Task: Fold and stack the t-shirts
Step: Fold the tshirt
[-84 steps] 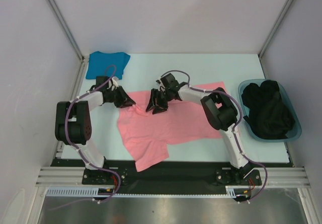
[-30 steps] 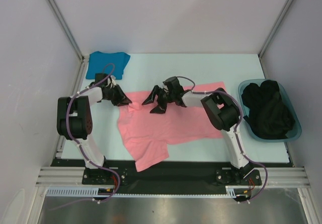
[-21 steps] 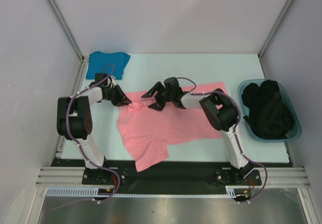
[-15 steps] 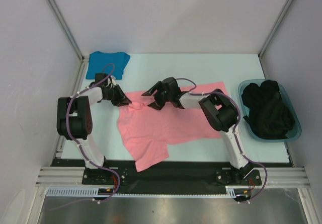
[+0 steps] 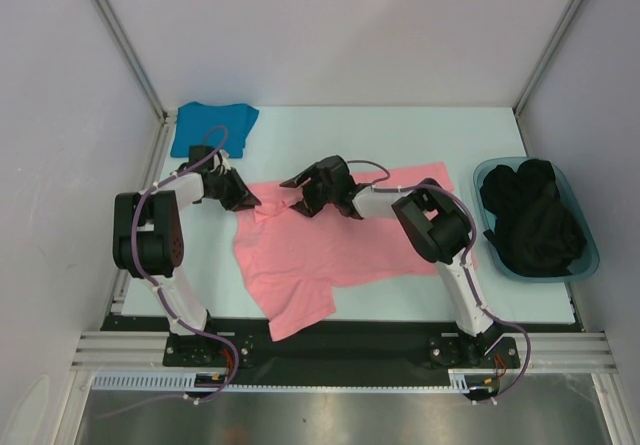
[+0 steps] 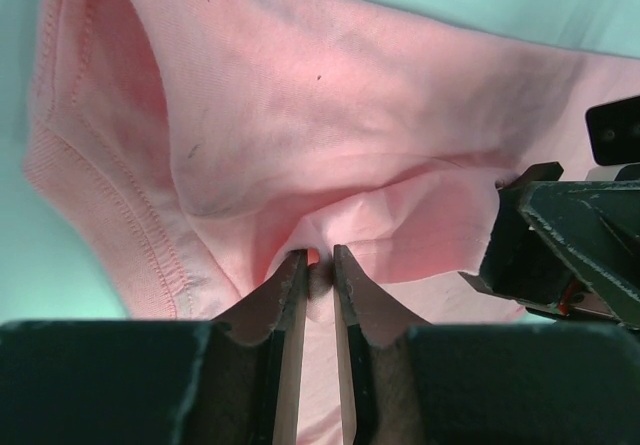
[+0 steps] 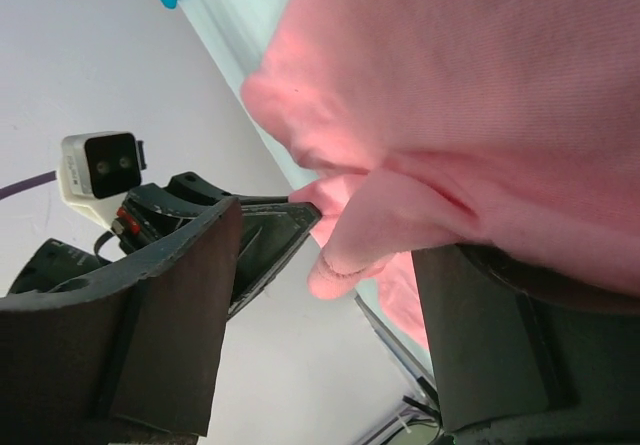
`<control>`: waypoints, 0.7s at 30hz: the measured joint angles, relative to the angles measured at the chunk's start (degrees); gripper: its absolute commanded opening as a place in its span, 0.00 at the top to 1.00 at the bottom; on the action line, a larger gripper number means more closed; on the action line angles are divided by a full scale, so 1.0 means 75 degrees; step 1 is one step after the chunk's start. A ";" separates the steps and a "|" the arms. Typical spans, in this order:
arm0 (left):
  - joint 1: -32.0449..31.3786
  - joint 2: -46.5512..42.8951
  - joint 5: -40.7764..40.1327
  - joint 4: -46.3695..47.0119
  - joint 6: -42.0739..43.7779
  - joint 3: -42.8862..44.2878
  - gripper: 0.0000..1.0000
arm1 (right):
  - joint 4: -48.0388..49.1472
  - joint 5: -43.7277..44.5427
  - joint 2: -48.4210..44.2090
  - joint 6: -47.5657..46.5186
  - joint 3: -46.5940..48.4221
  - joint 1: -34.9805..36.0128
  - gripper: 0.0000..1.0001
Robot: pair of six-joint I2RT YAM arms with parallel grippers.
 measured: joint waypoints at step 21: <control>0.0000 0.0163 -0.0029 0.0012 0.0181 0.0000 0.86 | 0.1725 -0.0950 -0.0119 0.0731 -0.0283 -0.0694 0.28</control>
